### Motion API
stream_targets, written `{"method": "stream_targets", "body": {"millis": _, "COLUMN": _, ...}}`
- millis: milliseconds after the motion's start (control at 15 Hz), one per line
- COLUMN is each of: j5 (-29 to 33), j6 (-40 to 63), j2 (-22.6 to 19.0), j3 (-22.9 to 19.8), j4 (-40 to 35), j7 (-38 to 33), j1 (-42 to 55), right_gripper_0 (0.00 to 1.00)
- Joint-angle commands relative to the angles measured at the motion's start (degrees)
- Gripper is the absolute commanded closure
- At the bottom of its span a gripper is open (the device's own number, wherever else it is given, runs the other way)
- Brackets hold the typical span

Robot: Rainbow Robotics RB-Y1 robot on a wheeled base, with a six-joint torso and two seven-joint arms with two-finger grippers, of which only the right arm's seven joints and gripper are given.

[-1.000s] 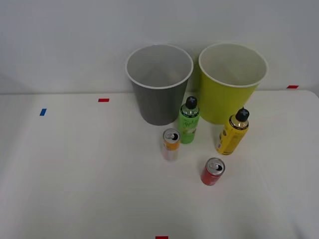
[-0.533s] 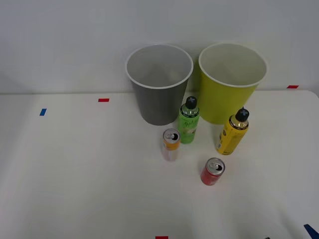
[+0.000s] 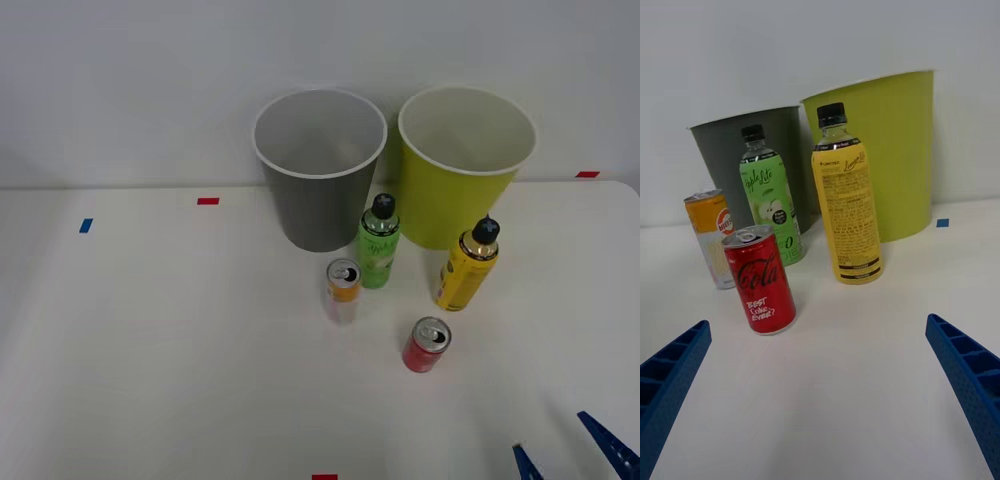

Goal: Put cans in the gray bin, plastic bottles in the light green bin

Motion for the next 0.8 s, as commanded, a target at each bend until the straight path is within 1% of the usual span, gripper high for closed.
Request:
{"method": "stream_targets", "body": {"millis": 67, "j5": -0.6, "j6": 3.1, "j2": 0.3, "j3": 0.7, "j4": 0.0, "j7": 0.1, "j1": -3.9, "right_gripper_0": 0.00}}
{"method": "stream_targets", "body": {"millis": 267, "j5": -1.0, "j6": 6.8, "j2": 1.5, "j3": 0.7, "j4": 0.0, "j7": 0.1, "j1": -7.6, "right_gripper_0": 0.00}}
{"method": "stream_targets", "body": {"millis": 467, "j5": -1.1, "j6": 11.2, "j2": 3.8, "j3": 0.7, "j4": 0.1, "j7": 0.1, "j1": -11.3, "right_gripper_0": 0.00}}
{"method": "stream_targets", "body": {"millis": 600, "j5": -0.7, "j6": 14.5, "j2": 6.1, "j3": 0.7, "j4": 0.0, "j7": 0.3, "j1": -14.1, "right_gripper_0": 0.00}}
{"method": "stream_targets", "body": {"millis": 800, "j5": 0.0, "j6": 18.7, "j2": 8.1, "j3": 0.3, "j4": 0.0, "j7": 0.9, "j1": -17.5, "right_gripper_0": 0.00}}
